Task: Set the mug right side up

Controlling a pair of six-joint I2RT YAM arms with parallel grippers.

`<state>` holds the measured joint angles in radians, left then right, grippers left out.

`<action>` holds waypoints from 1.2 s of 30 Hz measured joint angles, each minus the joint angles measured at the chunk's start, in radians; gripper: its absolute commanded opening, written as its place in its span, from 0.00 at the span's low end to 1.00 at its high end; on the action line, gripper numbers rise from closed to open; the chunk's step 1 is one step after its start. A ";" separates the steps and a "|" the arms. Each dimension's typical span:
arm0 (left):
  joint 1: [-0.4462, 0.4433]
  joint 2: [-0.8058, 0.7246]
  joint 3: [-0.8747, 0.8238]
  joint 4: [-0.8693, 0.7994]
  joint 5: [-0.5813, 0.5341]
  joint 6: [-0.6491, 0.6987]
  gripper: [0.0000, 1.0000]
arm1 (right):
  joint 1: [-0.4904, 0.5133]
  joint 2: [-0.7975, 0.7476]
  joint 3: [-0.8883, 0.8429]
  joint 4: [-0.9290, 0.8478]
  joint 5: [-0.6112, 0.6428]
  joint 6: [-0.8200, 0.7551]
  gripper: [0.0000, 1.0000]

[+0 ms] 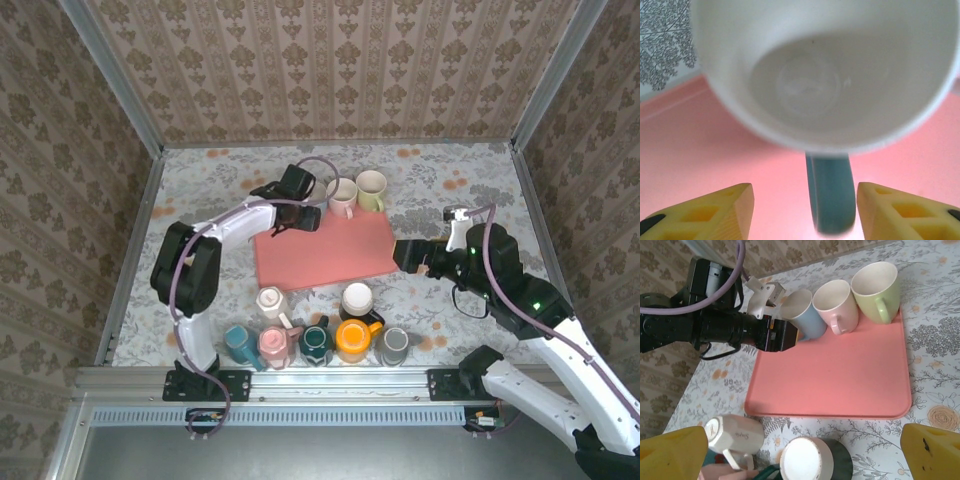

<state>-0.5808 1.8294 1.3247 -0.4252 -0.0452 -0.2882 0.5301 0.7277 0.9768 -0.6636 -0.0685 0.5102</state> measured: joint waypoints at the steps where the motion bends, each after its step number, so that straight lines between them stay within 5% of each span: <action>1: 0.000 -0.030 -0.021 0.002 0.005 -0.003 0.61 | 0.000 0.011 0.011 -0.016 -0.018 -0.015 0.98; 21: -0.069 -0.639 -0.171 -0.191 0.226 0.082 0.65 | 0.272 0.294 0.112 -0.385 -0.122 -0.267 0.95; 36: -0.069 -0.752 -0.285 -0.158 0.332 0.111 0.66 | 0.384 0.304 -0.025 -0.412 -0.036 -1.077 1.00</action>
<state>-0.6495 1.0775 1.0397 -0.5827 0.2863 -0.1776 0.9142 1.0313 0.9520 -1.0752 -0.1047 -0.5667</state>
